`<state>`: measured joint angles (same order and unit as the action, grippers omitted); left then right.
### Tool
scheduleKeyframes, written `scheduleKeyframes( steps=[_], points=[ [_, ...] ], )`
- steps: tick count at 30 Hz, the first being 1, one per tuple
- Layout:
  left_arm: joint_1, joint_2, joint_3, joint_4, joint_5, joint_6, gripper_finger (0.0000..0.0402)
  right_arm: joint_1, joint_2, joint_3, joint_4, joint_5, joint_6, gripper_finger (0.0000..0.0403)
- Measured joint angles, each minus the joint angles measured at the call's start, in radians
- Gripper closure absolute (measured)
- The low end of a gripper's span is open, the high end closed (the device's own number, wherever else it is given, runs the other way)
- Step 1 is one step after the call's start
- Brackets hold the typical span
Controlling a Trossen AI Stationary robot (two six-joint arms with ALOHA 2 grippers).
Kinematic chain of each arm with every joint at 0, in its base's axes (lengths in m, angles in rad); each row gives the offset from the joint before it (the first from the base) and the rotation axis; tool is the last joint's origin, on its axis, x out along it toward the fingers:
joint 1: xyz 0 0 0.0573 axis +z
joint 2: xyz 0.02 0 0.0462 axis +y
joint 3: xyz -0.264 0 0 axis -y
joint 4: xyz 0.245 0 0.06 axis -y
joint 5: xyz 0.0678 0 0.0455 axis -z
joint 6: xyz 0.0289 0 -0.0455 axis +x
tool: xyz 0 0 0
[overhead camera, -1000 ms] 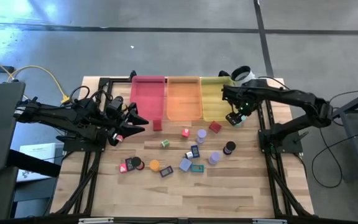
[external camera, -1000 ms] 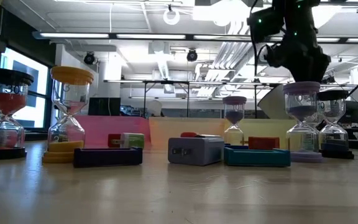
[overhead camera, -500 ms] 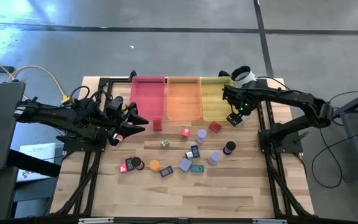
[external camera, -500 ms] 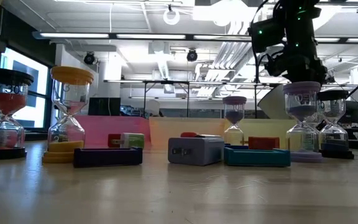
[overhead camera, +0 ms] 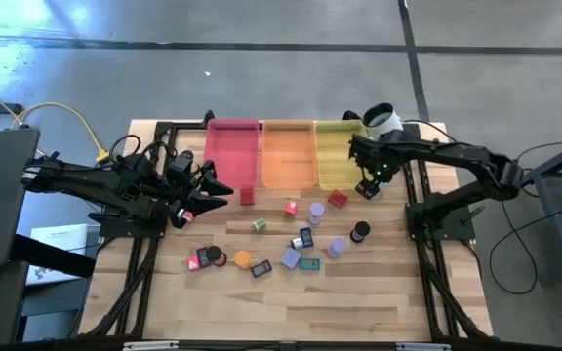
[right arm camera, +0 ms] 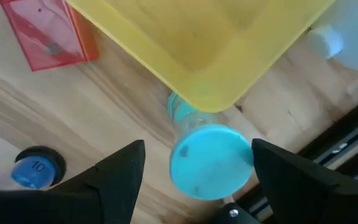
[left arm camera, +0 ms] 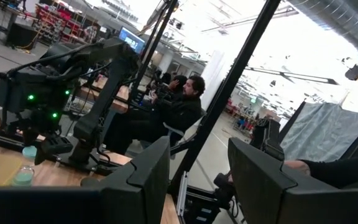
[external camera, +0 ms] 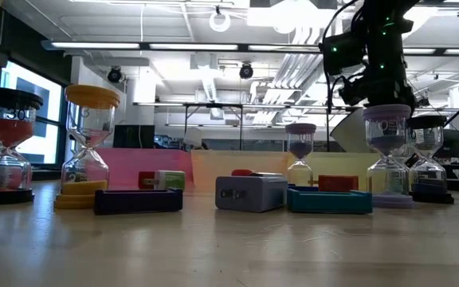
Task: Pick & Place Office items
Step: Put the blue hourglass into the yellow bin
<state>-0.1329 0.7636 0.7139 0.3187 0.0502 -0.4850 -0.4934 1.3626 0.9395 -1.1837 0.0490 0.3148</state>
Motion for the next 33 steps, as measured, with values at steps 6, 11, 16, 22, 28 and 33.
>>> scheduleKeyframes(
  steps=[6,11,16,22,28,33],
  points=[
    [0.000,0.000,0.000,0.000,0.000,0.000,0.0243,0.000,0.001,-0.054,0.021,-0.001,-0.005,0.0119],
    [0.000,0.000,0.000,0.000,0.000,0.000,0.0243,0.000,0.001,-0.080,0.080,-0.005,-0.008,0.0119],
    [0.000,0.000,0.000,0.000,0.000,0.000,0.0243,-0.010,0.001,-0.092,0.097,-0.011,-0.016,0.0119],
    [0.000,0.000,0.000,0.000,0.000,0.000,0.0243,-0.014,0.001,-0.092,0.097,-0.014,-0.018,0.0137],
    [0.000,0.000,0.000,0.000,0.000,0.000,0.0243,-0.014,0.001,-0.092,0.096,-0.014,-0.033,0.0196],
    [0.000,0.000,0.000,0.000,0.000,0.000,0.0243,-0.014,0.001,-0.092,0.093,-0.010,-0.058,0.0221]
  ],
)
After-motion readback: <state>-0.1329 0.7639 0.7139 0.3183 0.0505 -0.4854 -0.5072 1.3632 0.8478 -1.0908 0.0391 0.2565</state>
